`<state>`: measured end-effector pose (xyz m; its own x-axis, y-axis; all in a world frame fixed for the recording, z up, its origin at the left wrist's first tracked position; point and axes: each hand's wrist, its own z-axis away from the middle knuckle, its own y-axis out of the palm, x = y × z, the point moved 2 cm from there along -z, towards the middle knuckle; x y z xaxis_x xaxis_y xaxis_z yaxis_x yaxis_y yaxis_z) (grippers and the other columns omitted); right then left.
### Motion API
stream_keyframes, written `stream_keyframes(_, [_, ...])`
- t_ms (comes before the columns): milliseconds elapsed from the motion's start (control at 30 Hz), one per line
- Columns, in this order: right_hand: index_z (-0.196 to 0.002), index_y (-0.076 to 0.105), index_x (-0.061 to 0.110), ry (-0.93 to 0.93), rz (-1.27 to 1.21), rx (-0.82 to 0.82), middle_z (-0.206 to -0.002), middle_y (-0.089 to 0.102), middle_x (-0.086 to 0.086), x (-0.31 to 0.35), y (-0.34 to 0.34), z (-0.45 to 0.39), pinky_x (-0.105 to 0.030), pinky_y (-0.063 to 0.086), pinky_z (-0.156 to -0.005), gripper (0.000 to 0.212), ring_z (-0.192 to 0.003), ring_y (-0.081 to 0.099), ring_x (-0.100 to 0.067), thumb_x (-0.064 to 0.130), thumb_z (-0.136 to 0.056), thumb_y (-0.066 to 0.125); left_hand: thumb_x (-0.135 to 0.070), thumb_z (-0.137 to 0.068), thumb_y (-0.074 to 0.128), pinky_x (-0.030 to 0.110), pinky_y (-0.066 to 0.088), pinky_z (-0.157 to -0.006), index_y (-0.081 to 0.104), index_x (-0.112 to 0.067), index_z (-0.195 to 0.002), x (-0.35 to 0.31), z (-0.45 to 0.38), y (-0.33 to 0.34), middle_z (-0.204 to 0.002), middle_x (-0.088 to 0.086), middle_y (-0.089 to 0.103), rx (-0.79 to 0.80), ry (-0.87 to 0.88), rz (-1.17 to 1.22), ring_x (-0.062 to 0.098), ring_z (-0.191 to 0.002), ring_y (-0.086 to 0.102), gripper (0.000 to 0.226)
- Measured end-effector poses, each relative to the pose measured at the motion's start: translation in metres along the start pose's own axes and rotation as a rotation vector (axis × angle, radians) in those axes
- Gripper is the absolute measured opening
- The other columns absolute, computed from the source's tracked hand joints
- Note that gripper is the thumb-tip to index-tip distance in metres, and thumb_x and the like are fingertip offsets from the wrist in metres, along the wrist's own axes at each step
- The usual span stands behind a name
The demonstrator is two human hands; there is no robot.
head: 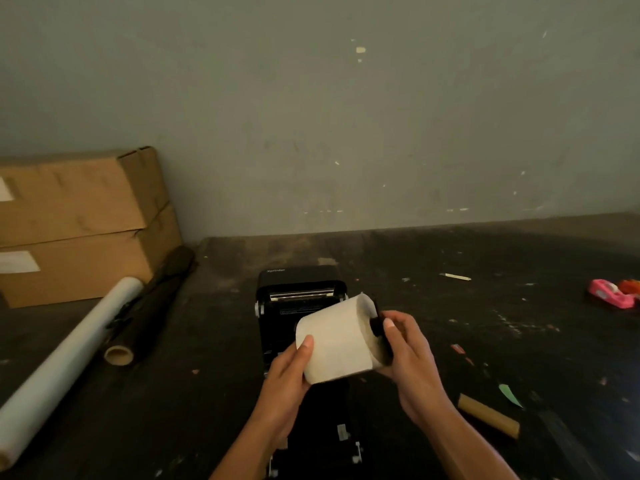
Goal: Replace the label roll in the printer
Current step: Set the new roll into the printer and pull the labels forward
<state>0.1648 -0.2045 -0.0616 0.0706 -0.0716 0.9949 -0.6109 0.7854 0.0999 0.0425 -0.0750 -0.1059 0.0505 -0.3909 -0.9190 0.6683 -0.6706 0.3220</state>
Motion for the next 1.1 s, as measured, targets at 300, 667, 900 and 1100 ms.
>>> stream_keyframes(300, [-0.104,0.058,0.031,-0.054,0.108,0.087,-0.110,0.057,0.004,-0.006,0.044,0.012,-0.051,0.054,-0.088,0.017,-0.104,0.058,-0.017,0.025,-0.096,0.045,-0.039,-0.085,0.057,0.037,0.056,-0.085,0.061,-0.013,-0.124,-0.011,0.020,-0.040,-0.110,0.008,0.073,-0.045,0.113,-0.035,0.021,-0.101,0.070,0.047])
stream_keyframes(667, [-0.109,0.062,0.018,0.013,-0.098,0.107,-0.114,0.060,-0.002,-0.010,0.067,0.031,-0.047,0.057,-0.082,0.024,-0.104,0.060,-0.020,0.025,-0.097,0.043,-0.026,-0.098,0.046,0.024,0.056,-0.074,0.062,-0.012,-0.119,-0.020,0.041,-0.064,-0.108,0.004,0.074,0.001,0.152,-0.011,0.015,-0.100,0.070,0.029])
stream_keyframes(900, [-0.110,0.062,0.024,-0.080,-0.068,0.056,-0.110,0.065,0.005,-0.018,0.067,0.040,-0.049,0.057,-0.083,0.021,-0.102,0.064,-0.017,0.025,-0.093,0.050,-0.026,-0.097,0.046,0.020,0.057,-0.069,0.061,-0.011,-0.120,-0.017,0.044,-0.067,-0.106,0.003,0.075,0.035,0.158,0.018,0.014,-0.098,0.071,0.031])
stream_keyframes(1100, [-0.109,0.063,0.029,-0.178,0.003,0.032,-0.114,0.066,0.003,-0.013,0.068,0.039,-0.051,0.053,-0.090,0.022,-0.107,0.063,-0.015,0.021,-0.089,0.056,-0.025,-0.098,0.044,0.021,0.058,-0.069,0.061,-0.014,-0.116,-0.017,0.043,-0.067,-0.103,0.002,0.075,0.058,0.178,0.073,0.014,-0.097,0.071,0.027])
